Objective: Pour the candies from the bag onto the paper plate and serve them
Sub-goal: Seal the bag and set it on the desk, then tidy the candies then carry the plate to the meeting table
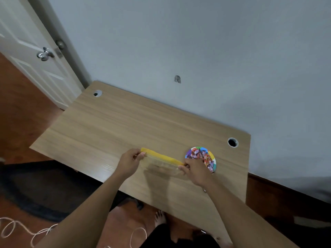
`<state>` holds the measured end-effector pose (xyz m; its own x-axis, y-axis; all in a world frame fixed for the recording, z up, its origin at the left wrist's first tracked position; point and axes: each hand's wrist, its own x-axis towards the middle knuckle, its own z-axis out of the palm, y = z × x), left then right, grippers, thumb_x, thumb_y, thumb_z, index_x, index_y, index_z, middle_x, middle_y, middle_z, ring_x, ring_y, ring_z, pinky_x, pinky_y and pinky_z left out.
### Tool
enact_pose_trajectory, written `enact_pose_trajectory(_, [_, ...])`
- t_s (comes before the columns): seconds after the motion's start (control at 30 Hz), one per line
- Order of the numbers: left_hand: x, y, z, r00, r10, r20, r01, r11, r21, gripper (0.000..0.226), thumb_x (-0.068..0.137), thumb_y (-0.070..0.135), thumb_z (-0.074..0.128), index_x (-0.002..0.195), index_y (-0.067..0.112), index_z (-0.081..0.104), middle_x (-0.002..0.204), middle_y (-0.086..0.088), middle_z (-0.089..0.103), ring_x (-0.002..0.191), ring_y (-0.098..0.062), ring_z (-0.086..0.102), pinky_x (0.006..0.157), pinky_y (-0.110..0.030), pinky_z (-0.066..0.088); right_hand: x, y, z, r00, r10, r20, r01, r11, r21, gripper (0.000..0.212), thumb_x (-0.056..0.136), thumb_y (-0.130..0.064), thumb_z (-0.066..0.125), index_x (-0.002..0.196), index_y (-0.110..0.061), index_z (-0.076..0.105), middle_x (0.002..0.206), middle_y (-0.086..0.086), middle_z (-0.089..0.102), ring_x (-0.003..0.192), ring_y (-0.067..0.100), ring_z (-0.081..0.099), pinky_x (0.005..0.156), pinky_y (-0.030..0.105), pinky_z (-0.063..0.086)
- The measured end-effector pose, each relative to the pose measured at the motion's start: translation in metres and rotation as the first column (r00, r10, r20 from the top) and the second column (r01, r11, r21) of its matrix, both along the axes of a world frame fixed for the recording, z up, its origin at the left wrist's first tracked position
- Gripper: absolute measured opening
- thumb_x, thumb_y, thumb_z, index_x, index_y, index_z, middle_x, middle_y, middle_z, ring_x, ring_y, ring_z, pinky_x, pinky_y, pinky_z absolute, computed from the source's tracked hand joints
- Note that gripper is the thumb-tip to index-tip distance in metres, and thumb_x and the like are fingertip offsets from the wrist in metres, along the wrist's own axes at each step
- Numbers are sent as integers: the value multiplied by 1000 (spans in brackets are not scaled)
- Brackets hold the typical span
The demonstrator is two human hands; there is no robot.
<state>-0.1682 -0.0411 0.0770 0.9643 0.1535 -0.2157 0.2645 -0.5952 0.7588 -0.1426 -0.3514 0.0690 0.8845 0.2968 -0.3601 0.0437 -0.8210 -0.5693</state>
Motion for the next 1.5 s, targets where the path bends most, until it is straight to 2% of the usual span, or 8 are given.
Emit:
enact_pose_trajectory(0.2, [10, 1, -18, 999, 44, -31, -42, 998, 53, 28, 107, 37, 62, 99, 16, 79, 92, -7, 79, 86, -27, 71, 79, -41, 55, -5, 5, -21, 996, -88, -1, 88, 995, 38, 29, 102, -40, 61, 75, -33, 69, 86, -8, 82, 65, 0, 68, 76, 35, 60])
enact_pose_trajectory(0.47, [35, -16, -11, 982, 149, 115, -157, 986, 61, 45, 107, 25, 59, 150, 13, 55, 137, -6, 56, 110, -18, 63, 96, -35, 54, -5, -25, -11, 964, -258, -69, 266, 947, 179, 19, 106, -30, 62, 100, -22, 78, 90, -12, 79, 82, 3, 73, 80, 27, 54])
enact_pose_trajectory(0.67, [42, -68, -6, 963, -33, 267, -4, 990, 139, 33, 101, 9, 55, 131, 18, 66, 119, 3, 62, 95, -15, 67, 87, -35, 57, -23, -71, -15, 905, -411, -108, 420, 904, 82, 14, 104, -33, 67, 104, -24, 77, 93, -7, 75, 82, 8, 70, 72, 24, 51])
enact_pose_trajectory(0.93, [41, -140, -58, 948, -299, -110, 295, 954, -52, 25, 105, 9, 56, 125, 9, 72, 114, -6, 74, 79, -8, 66, 75, -17, 54, -51, -112, -60, 855, -473, -215, 456, 881, -124, 34, 91, -51, 76, 112, -24, 73, 101, -8, 70, 97, 15, 68, 85, 34, 55])
enact_pose_trajectory(1.0, [41, -158, -73, 934, -295, -204, 283, 955, -83, 29, 105, 19, 61, 128, 5, 70, 110, -3, 68, 83, -12, 67, 79, -16, 56, -56, -114, -85, 873, -439, -213, 410, 896, -167, 51, 86, -72, 71, 111, -28, 69, 105, -11, 63, 103, 18, 67, 86, 38, 58])
enact_pose_trajectory(1.13, [35, -180, -119, 914, -192, -358, 161, 980, -116, 49, 91, 42, 69, 124, 6, 70, 107, -3, 70, 101, -18, 67, 102, -41, 54, -62, -104, -102, 886, -434, -164, 378, 880, -288, 47, 91, -47, 76, 127, -19, 66, 125, 9, 62, 120, 33, 63, 91, 45, 59])
enact_pose_trajectory(1.27, [28, -207, -139, 890, -182, -418, 112, 976, -186, 27, 82, 30, 89, 88, 5, 82, 77, 4, 77, 76, -10, 75, 68, -24, 50, -68, -97, -115, 892, -441, -102, 394, 868, -304, 38, 94, -42, 71, 123, -18, 66, 123, 9, 61, 119, 32, 62, 85, 47, 60])
enact_pose_trajectory(1.5, [15, -242, -147, 922, -70, -380, 6, 986, -166, 53, 66, 46, 100, 81, 9, 64, 62, 17, 62, 66, -1, 70, 54, -13, 40, -68, -101, -117, 835, -550, -15, 540, 824, -171, 24, 89, -37, 73, 101, -16, 67, 103, 6, 64, 101, 30, 66, 74, 46, 60])
